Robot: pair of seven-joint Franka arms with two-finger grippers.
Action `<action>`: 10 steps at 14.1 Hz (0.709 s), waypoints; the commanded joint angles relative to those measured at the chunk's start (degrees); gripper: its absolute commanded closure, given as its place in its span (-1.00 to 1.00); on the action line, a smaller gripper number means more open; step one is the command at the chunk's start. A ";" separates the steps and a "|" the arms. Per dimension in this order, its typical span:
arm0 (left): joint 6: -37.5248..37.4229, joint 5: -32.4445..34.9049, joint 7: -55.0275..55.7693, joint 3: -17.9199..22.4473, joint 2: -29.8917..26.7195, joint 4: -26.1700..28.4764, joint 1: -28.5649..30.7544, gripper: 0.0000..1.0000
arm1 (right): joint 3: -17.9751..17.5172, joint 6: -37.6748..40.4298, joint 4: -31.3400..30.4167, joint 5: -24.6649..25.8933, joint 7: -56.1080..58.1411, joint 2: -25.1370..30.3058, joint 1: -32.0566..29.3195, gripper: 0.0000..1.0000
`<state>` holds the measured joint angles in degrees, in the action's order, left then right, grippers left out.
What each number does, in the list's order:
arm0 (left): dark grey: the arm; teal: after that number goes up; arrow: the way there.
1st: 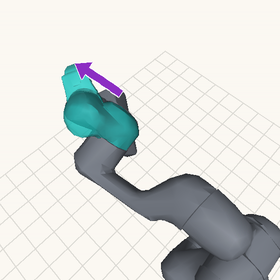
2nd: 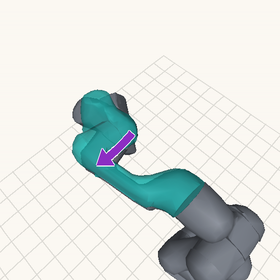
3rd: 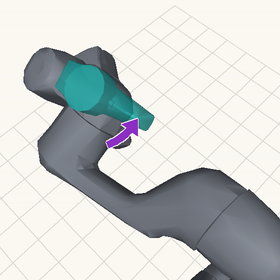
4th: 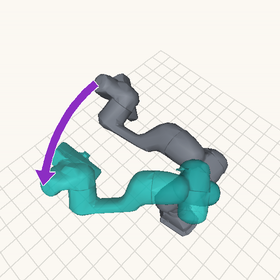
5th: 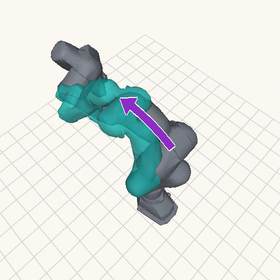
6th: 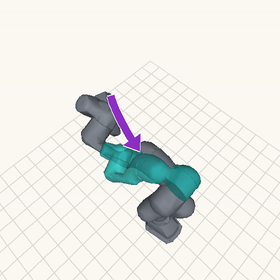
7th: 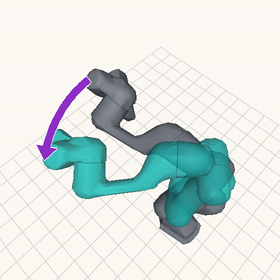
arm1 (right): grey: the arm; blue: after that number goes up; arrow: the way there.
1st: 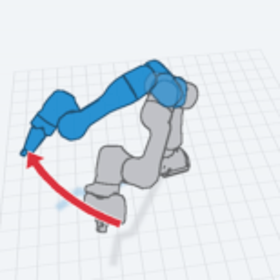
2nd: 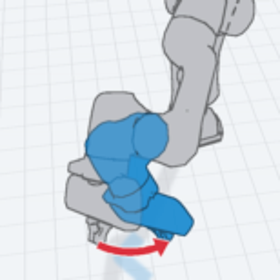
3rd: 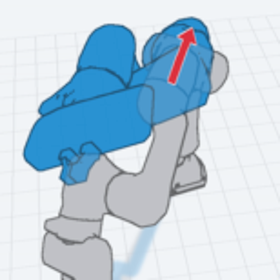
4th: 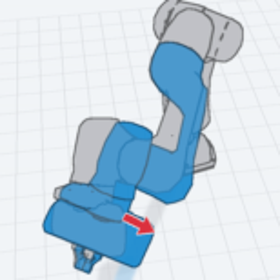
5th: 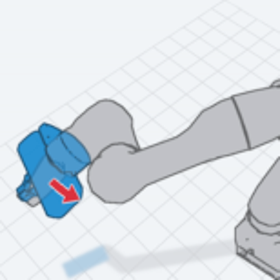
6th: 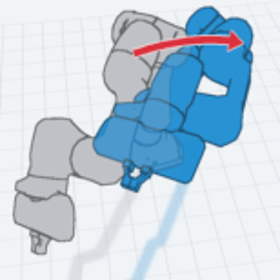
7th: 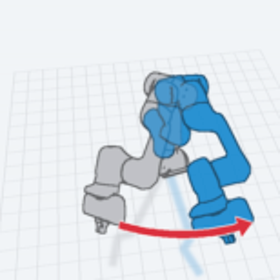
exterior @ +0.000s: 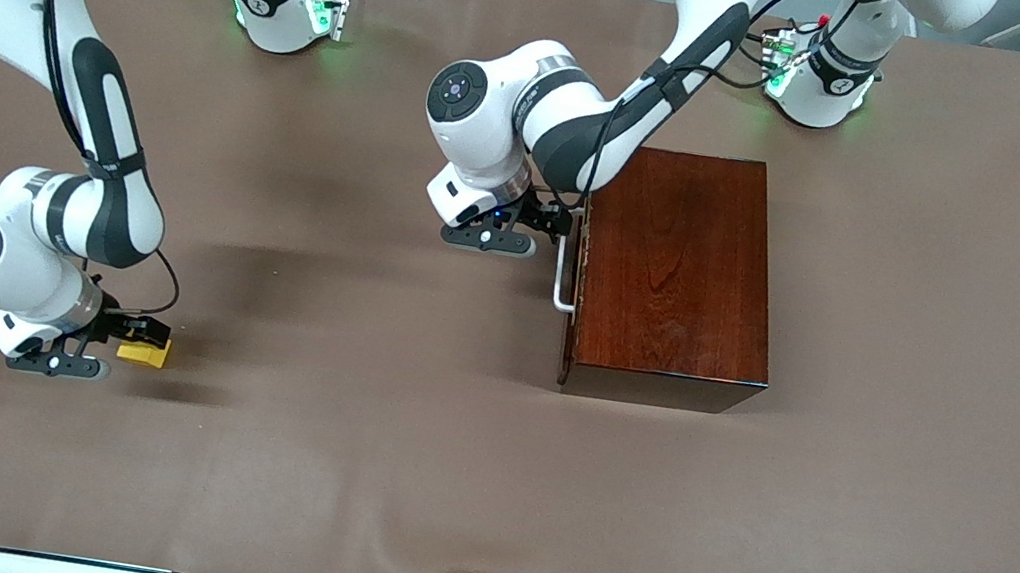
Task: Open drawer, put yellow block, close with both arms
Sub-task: 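Reach the left gripper to the drawer handle while the right gripper reaches the cube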
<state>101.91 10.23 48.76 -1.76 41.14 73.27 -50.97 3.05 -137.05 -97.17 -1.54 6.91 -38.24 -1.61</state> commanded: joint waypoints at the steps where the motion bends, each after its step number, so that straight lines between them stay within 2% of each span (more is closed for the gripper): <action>1: -2.41 2.25 0.02 0.53 0.43 -1.64 -0.10 -1.00 | -0.50 -1.01 2.16 -0.13 -1.02 -3.32 -0.76 -1.00; 2: -2.50 2.25 0.02 0.53 0.52 -1.55 -0.01 -1.00 | -0.59 -1.46 2.16 -0.13 -1.11 -3.24 -1.11 -0.78; 3: -2.50 2.25 0.02 0.53 0.61 -1.20 -0.01 -1.00 | -0.68 -1.03 2.08 -0.82 -1.28 -3.07 -0.94 0.39; 4: -2.50 2.16 0.10 0.53 0.87 -1.20 -0.01 -1.00 | -0.68 0.20 1.90 -2.05 -1.72 -2.80 -1.03 0.99; 6: -2.50 2.16 0.19 0.53 1.48 -1.20 0.08 -1.00 | -0.68 5.11 2.16 -4.07 -1.99 -1.92 -0.94 1.00; 7: -2.42 2.07 0.37 0.53 1.75 -1.20 0.34 -1.00 | -0.68 5.22 2.16 -4.26 -1.29 -1.75 -1.02 1.00; 10: -1.98 2.07 0.63 0.53 2.28 -1.20 0.52 -1.00 | -0.59 5.74 1.64 -4.17 10.00 -0.70 -1.82 1.00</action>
<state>100.27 11.20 48.76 -1.25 42.53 73.21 -50.50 3.12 -132.85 -95.10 -4.91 10.13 -40.74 -1.96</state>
